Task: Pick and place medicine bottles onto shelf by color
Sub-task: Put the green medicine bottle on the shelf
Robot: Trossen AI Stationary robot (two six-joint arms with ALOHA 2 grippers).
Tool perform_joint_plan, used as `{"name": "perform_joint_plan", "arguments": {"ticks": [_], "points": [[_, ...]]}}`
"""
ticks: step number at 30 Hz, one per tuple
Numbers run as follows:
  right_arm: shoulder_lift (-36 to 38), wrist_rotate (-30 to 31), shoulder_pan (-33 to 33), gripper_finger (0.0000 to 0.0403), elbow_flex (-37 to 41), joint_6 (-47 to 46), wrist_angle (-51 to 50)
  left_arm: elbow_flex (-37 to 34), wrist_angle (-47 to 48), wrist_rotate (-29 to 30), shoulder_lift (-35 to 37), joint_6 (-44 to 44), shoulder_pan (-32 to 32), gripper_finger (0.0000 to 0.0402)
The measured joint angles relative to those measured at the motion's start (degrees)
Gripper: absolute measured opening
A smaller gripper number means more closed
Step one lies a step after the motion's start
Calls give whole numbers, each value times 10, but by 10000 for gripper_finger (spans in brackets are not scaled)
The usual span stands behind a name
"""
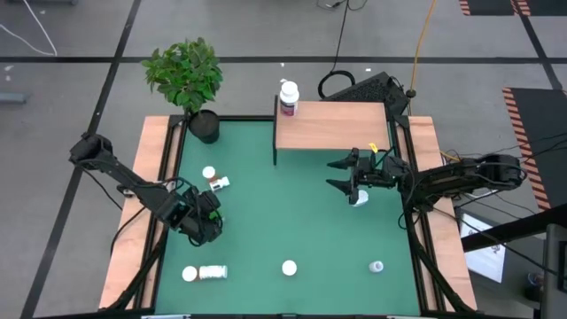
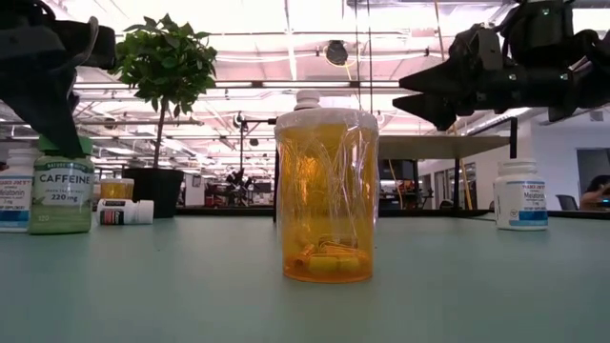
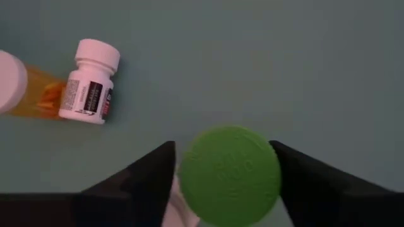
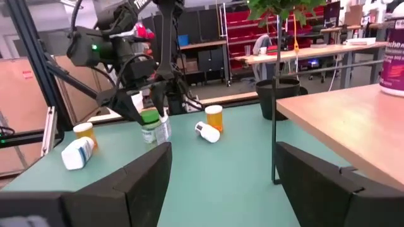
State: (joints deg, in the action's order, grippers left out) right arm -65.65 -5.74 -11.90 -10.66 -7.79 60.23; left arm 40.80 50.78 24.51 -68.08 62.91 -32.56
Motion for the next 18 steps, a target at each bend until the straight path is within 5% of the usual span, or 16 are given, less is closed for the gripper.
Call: {"name": "perform_joint_plan", "arguments": {"ticks": [7, 18], "points": [[-7, 0, 0, 274, 0, 5, 0, 0, -16, -5, 0, -60, 0, 201], [-6, -2, 0, 274, 0, -1, 9, 0, -48, -3, -2, -51, 0, 294]]}}
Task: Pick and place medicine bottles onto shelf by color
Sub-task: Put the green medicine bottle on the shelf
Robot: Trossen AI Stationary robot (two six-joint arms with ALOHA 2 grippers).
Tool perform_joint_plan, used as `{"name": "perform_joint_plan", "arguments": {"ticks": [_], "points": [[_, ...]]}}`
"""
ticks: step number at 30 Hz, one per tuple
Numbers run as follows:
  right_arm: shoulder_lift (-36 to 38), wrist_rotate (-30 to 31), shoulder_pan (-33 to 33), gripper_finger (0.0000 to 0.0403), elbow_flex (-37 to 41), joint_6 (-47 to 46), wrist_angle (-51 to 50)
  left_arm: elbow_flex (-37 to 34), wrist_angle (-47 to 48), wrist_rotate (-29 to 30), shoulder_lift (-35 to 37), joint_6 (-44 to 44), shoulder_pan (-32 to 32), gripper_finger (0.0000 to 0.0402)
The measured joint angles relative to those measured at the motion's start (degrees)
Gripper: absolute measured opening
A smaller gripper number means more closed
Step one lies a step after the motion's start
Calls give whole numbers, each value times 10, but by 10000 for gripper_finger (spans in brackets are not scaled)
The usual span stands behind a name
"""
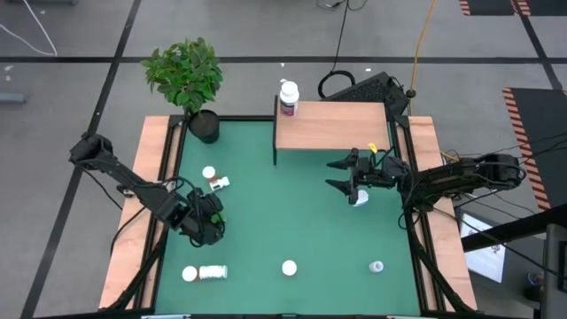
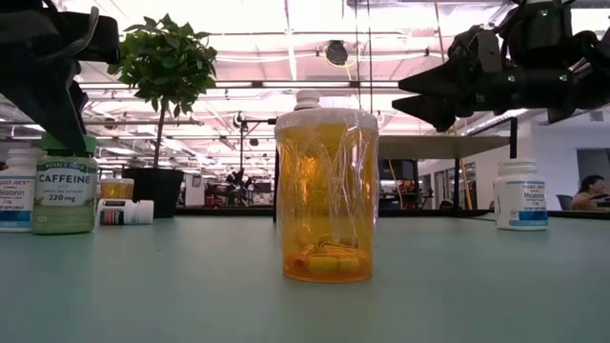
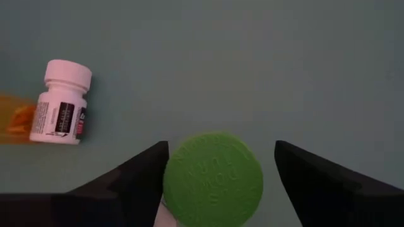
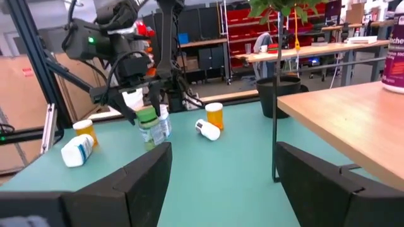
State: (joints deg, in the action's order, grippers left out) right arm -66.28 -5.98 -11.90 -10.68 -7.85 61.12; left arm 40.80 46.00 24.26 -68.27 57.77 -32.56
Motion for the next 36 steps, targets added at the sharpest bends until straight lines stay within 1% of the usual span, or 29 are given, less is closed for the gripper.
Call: {"name": "perform_joint_plan", "arguments": {"ticks": [3, 7, 13, 16, 21, 22, 26, 29, 31, 33, 36], "points": [[0, 0, 0, 274, 0, -4, 7, 0, 5, -2, 0, 19, 1, 296], [0, 0, 0, 274, 0, -5, 8, 0, 27, -26, 0, 31, 0, 297], [0, 0, 0, 274, 0, -5, 10, 0, 43, -25, 0, 41, -2, 296], [0, 0, 0, 274, 0, -5, 10, 0, 46, -21, 0, 37, -2, 277], [0, 0, 0, 274, 0, -5, 10, 0, 44, -17, 1, 23, -2, 205], [0, 0, 0, 274, 0, -5, 10, 0, 44, -16, 1, 23, -1, 197], [0, 0, 0, 274, 0, -5, 15, 0, 39, -14, 1, 18, 13, 197], [0, 3, 0, 274, 0, -10, 33, 8, 34, -13, 0, -9, 47, 197], [0, 3, 0, 274, 0, -17, 44, 28, 32, -21, 0, -48, 79, 197], [0, 2, 0, 274, 0, -20, 50, 61, 32, -30, 0, -107, 112, 200], [0, 2, 0, 274, 0, -21, 51, 132, 22, -30, -3, -213, 161, 206]]}}
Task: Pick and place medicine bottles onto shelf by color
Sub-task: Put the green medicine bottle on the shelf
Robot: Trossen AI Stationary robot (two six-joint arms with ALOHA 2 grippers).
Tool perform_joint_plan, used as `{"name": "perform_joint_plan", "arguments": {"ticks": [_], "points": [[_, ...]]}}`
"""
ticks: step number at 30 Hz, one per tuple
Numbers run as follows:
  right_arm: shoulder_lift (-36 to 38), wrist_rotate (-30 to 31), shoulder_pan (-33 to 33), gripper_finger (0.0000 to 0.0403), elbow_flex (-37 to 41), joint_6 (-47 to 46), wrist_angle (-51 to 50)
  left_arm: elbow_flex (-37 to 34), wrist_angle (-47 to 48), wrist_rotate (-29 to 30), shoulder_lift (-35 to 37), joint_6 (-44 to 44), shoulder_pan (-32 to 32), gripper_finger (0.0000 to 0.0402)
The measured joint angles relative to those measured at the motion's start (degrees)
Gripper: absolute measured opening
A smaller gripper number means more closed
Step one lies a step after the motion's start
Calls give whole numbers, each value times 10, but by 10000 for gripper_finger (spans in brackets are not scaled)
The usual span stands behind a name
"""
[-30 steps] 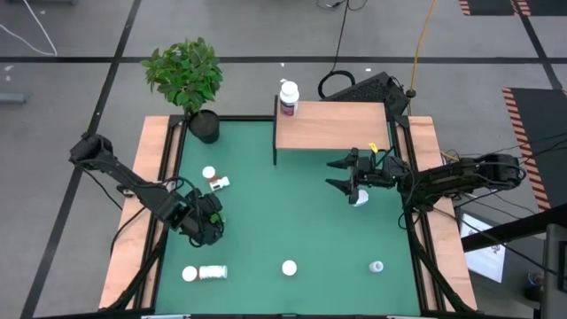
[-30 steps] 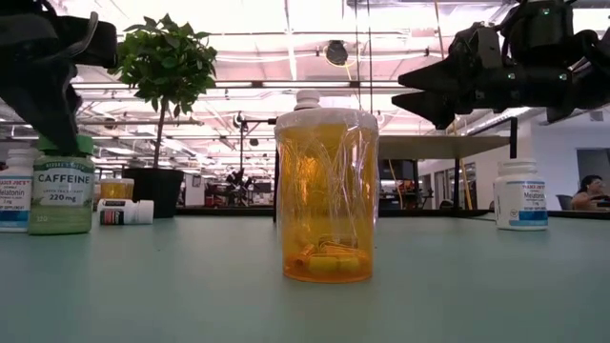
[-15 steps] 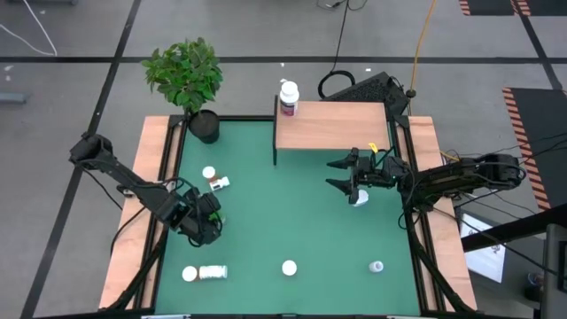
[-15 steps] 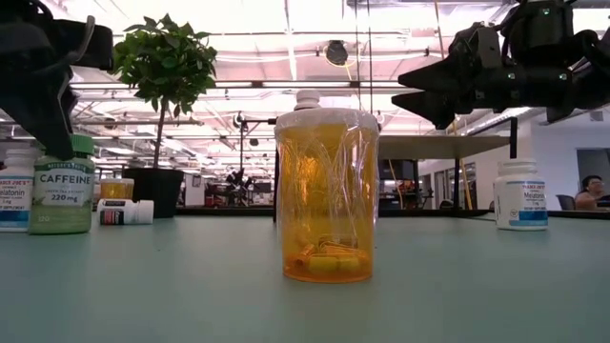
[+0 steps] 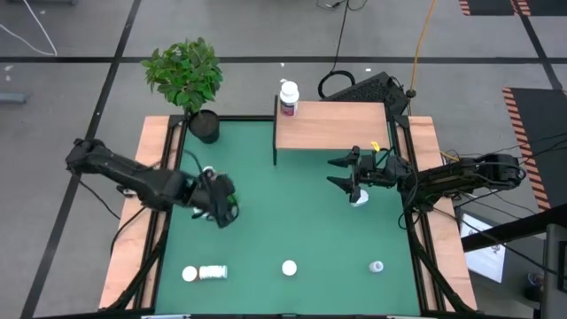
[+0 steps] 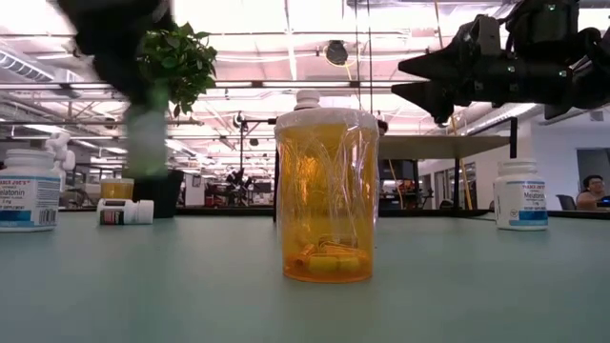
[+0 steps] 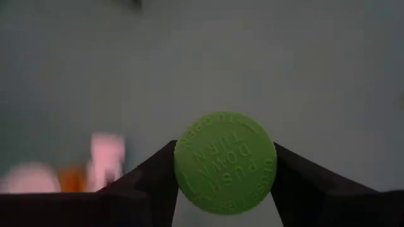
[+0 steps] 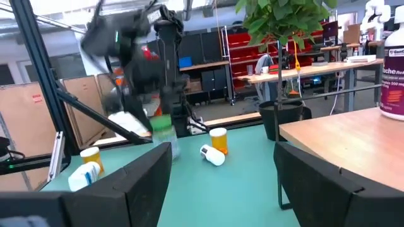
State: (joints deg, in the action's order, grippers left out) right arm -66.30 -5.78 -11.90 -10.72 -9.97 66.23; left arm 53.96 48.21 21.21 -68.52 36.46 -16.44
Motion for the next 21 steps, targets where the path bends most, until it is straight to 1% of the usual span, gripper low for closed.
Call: {"name": "perform_joint_plan", "arguments": {"ticks": [3, 6, 9, 11, 14, 17, 21], "points": [[0, 0, 0, 274, 0, -21, 0, 82, -20, -2, -27, -116, 50, 200], [0, -1, 0, 274, 0, -45, -4, 178, -17, -6, -70, -199, 107, 199], [0, -2, 3, 274, 0, -55, -12, 271, 5, -40, -126, -270, 163, 199], [0, -1, 7, 274, 0, -54, -17, 335, 4, -61, -164, -316, 196, 199], [0, -1, 12, 274, 0, -49, -23, 427, 23, -66, -222, -364, 244, 199], [0, 0, 16, 274, 0, -48, -31, 499, 48, -83, -282, -394, 291, 207], [0, 0, 19, 274, 0, -31, -55, 563, 67, -95, -347, -430, 335, 212]]}}
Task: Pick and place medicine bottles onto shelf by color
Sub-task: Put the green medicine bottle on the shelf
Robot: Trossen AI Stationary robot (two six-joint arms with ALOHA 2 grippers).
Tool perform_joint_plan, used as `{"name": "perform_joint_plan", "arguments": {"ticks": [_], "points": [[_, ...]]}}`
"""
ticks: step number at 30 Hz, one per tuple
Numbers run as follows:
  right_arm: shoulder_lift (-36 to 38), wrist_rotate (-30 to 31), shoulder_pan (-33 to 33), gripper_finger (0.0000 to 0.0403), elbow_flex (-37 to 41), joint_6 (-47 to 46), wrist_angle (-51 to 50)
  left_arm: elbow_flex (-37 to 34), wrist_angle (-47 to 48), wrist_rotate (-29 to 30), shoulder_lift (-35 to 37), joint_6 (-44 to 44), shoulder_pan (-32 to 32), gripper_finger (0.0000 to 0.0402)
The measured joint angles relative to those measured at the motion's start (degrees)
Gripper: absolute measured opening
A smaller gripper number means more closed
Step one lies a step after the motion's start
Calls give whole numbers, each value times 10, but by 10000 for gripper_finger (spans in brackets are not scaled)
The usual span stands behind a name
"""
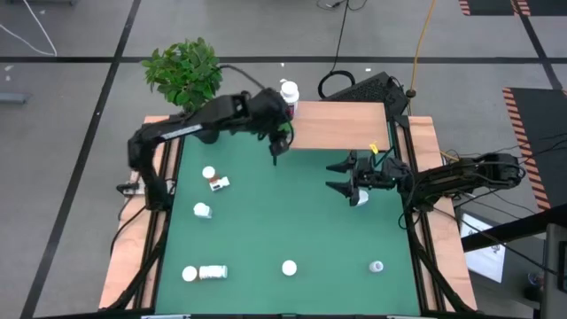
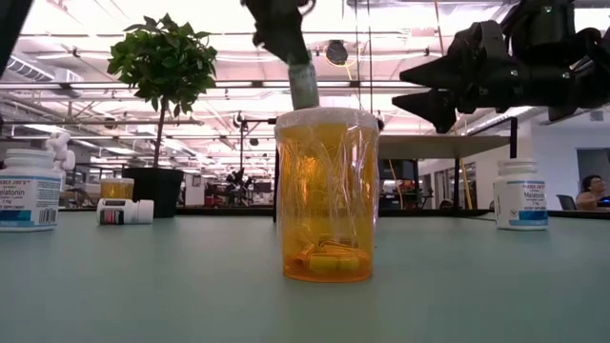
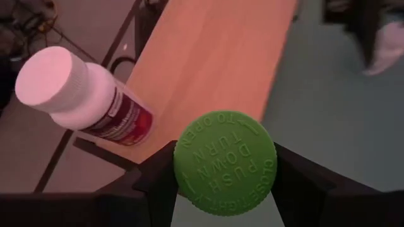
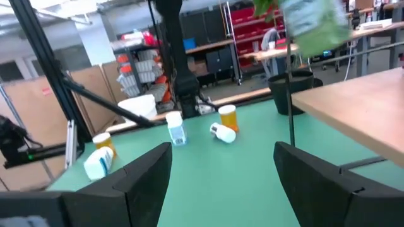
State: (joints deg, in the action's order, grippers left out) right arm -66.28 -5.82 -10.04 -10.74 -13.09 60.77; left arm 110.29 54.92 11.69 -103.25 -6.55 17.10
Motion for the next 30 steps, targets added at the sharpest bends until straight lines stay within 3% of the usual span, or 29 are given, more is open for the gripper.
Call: {"name": "perform_joint_plan", "arguments": {"ticks": [7, 16, 21, 30], "points": [[0, 0, 0, 274, 0, 31, -31, 28, -11, -9, -63, -19, 53, 208], [0, 0, 0, 274, 0, 33, -41, 28, -11, -76, -79, -17, 100, 216], [0, 0, 0, 274, 0, 31, -39, 28, -18, -83, -79, 13, 108, 221], [0, 0, 0, 274, 0, 16, -36, 28, -20, -84, -79, 10, 109, 299]]}}
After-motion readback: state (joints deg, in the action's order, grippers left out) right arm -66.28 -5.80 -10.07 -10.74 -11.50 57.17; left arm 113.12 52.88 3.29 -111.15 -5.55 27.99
